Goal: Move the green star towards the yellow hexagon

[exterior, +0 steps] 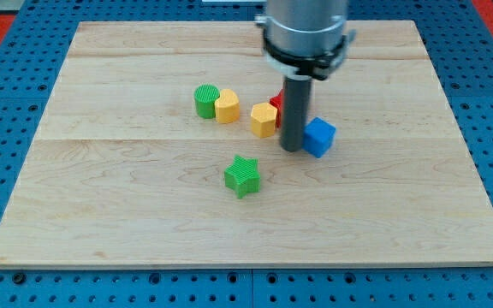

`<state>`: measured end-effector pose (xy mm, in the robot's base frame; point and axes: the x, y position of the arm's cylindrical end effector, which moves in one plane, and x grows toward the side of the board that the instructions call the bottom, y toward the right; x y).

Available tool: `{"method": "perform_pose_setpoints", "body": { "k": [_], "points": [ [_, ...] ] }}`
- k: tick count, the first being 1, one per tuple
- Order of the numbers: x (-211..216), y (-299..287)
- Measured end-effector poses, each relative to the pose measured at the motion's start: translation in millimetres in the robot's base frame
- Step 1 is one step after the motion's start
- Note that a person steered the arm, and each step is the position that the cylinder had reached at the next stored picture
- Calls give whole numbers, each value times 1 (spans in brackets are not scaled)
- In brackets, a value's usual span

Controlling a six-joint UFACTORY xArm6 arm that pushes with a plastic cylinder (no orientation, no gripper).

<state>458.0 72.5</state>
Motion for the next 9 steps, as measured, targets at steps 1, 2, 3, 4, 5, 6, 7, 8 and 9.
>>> {"method": "perform_pose_setpoints", "body": {
  "k": [1, 2, 3, 4, 5, 6, 7, 8, 9],
  "points": [
    [64, 44],
    [115, 30],
    [107, -16],
    [72, -30],
    [52, -35],
    [49, -34],
    [99, -31],
    [122, -75],
    [87, -93]
  ]
}}
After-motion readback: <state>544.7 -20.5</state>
